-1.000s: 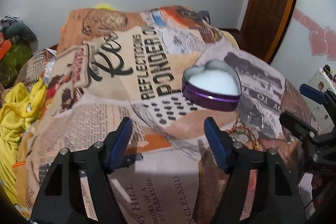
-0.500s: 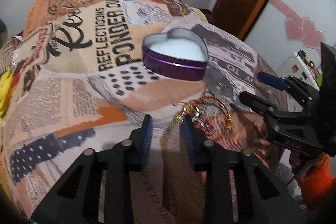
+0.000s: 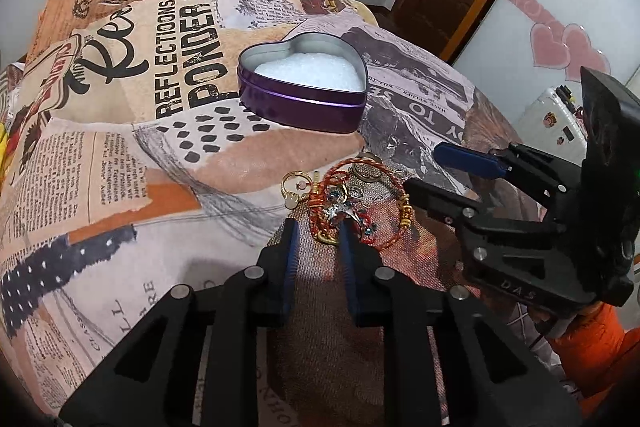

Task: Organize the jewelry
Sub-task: 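Lower the left gripper onto the jewelry pile and grasp the orange beaded bracelet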

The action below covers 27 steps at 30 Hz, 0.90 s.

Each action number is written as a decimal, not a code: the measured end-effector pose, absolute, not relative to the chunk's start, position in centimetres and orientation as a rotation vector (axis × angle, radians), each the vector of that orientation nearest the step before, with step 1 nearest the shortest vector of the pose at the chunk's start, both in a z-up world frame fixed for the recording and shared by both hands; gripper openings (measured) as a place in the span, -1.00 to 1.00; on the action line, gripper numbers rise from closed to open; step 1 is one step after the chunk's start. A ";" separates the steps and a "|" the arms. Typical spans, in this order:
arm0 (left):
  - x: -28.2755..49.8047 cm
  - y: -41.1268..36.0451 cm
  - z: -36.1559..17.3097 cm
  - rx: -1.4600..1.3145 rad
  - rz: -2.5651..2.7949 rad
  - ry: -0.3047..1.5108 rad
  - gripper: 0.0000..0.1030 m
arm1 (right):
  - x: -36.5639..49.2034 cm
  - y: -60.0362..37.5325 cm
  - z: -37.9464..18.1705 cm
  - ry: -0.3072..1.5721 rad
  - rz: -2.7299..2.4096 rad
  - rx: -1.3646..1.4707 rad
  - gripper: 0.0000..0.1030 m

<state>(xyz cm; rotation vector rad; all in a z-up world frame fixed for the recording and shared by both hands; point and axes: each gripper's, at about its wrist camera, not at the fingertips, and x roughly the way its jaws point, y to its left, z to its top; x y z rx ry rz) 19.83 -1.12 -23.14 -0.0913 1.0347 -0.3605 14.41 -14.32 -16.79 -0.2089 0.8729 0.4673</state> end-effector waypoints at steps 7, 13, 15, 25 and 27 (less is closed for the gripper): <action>20.4 -0.8 -23.6 -0.121 -0.367 1.041 -0.78 | 14.5 -13.6 -16.9 0.877 0.512 -0.208 -0.28; 21.0 -0.7 -23.8 -0.132 -0.357 1.056 -0.78 | 14.5 -12.8 -17.1 0.878 0.546 -0.211 -0.45; 21.1 -0.8 -24.0 -0.129 -0.350 1.055 -0.78 | 14.5 -12.5 -17.2 0.879 0.558 -0.211 -0.52; 21.7 -1.5 -24.2 -0.066 -0.323 1.035 -0.86 | 14.4 -12.4 -17.3 0.868 0.562 -0.195 -0.82; 21.8 -1.5 -24.3 -0.063 -0.322 1.039 -0.90 | 14.3 -12.5 -17.1 0.860 0.557 -0.194 -0.82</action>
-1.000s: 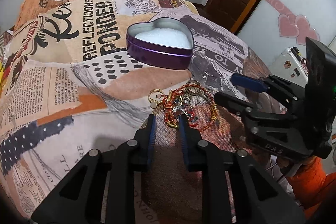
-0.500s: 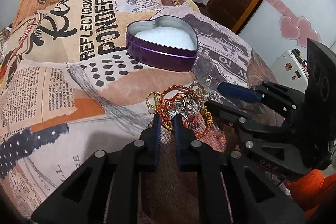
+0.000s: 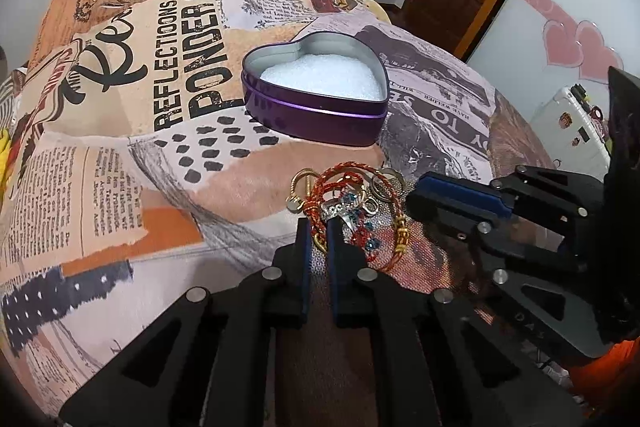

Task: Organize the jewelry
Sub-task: 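Lower the left gripper onto the jewelry pile and grasp the orange beaded bracelet, then lift the bracelet with the left gripper and carry it over the heart tin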

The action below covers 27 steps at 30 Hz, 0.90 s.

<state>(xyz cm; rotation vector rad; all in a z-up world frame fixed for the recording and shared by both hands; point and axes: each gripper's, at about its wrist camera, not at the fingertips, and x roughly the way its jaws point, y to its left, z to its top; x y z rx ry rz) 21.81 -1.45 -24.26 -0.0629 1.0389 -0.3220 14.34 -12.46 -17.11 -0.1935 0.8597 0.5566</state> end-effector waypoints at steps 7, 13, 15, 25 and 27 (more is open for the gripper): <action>21.5 -1.1 -23.6 -0.058 -0.304 1.032 -0.94 | 14.4 -13.2 -16.4 0.844 0.537 -0.165 -0.82; 20.4 -0.1 -21.6 -0.069 -0.280 0.987 -0.94 | 14.2 -13.9 -15.4 0.823 0.520 -0.153 -0.82; 20.1 0.2 -20.8 -0.071 -0.275 0.968 -0.94 | 14.1 -14.0 -15.1 0.817 0.516 -0.149 -0.82; 18.5 0.7 -17.2 -0.065 -0.253 0.874 -0.94 | 13.2 -14.1 -12.5 0.756 0.501 -0.154 -0.82; 18.5 0.7 -16.7 -0.068 -0.254 0.860 -0.94 | 13.1 -14.0 -11.9 0.743 0.497 -0.154 -0.82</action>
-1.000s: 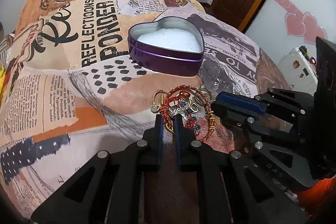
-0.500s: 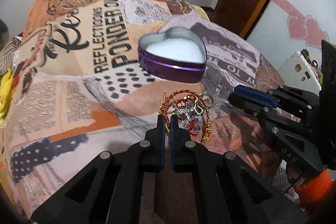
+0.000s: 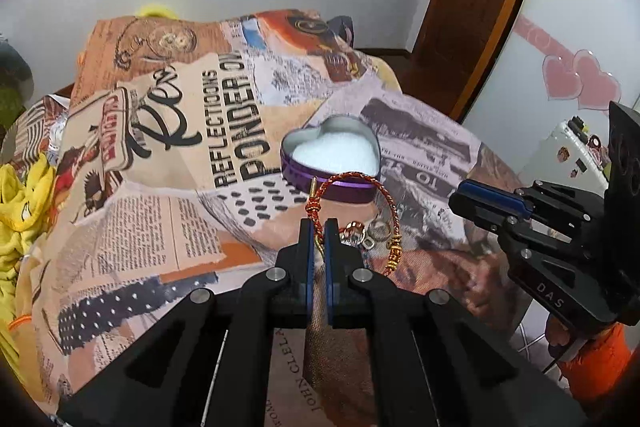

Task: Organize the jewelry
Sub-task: 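Lift the bracelet with the left gripper and carry it over the heart tin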

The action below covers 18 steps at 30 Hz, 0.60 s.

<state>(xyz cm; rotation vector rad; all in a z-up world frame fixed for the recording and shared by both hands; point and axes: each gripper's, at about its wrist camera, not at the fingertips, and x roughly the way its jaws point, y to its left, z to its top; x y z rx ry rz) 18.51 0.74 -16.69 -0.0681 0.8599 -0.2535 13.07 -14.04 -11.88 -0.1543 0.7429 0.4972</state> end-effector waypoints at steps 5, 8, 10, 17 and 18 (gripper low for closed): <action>18.4 0.8 -15.2 -0.065 -0.252 0.816 -0.94 | 12.9 -13.9 -10.6 0.709 0.484 -0.159 -0.82; 18.7 0.8 -14.5 -0.066 -0.249 0.795 -0.94 | 13.0 -13.9 -10.0 0.691 0.477 -0.158 -0.82; 18.9 0.8 -14.1 -0.066 -0.248 0.781 -0.94 | 13.0 -13.9 -9.7 0.681 0.473 -0.156 -0.82; 20.1 1.0 -13.4 -0.069 -0.226 0.753 -0.94 | 13.9 -13.7 -8.8 0.648 0.461 -0.140 -0.82; 20.2 0.9 -13.4 -0.068 -0.224 0.751 -0.94 | 14.0 -13.7 -8.6 0.643 0.461 -0.137 -0.82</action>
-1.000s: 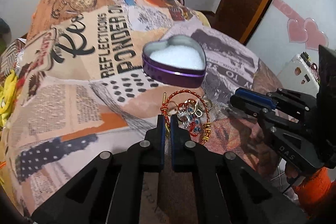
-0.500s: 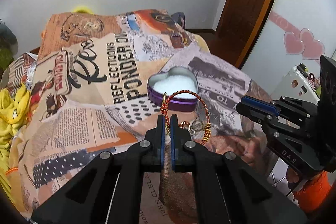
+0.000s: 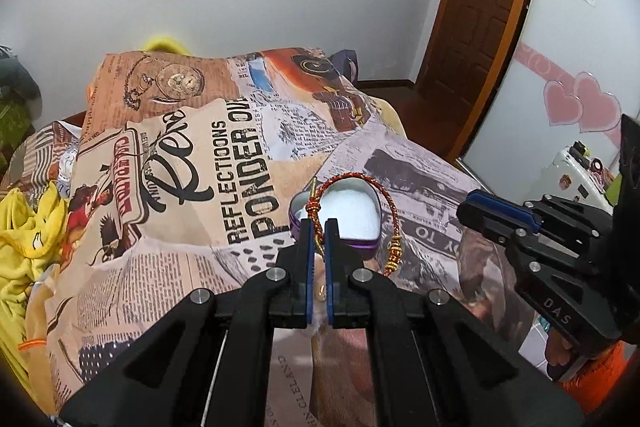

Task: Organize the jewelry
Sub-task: 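Lift the bracelet with the left gripper and carry it over the heart tin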

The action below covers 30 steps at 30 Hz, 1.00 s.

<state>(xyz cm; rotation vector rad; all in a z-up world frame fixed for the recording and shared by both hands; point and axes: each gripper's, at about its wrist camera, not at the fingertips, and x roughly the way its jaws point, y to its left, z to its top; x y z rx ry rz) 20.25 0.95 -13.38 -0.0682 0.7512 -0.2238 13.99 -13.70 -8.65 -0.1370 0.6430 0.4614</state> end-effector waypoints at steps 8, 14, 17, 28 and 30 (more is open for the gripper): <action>22.6 0.4 -13.8 -0.051 -0.215 0.748 -0.94 | 15.5 -13.4 -8.4 0.626 0.461 -0.111 -0.82; 24.7 0.1 -14.6 -0.053 -0.214 0.768 -0.94 | 17.3 -13.4 -9.2 0.643 0.457 -0.093 -0.82; 25.8 0.0 -15.3 -0.053 -0.221 0.786 -0.94 | 17.9 -13.4 -9.4 0.649 0.461 -0.087 -0.82; 28.8 -0.7 -18.1 -0.037 -0.273 0.872 -0.94 | 20.0 -12.6 -10.5 0.678 0.509 -0.086 -0.82; 29.3 -1.0 -18.6 -0.028 -0.284 0.890 -0.94 | 20.5 -12.3 -10.8 0.690 0.523 -0.090 -0.82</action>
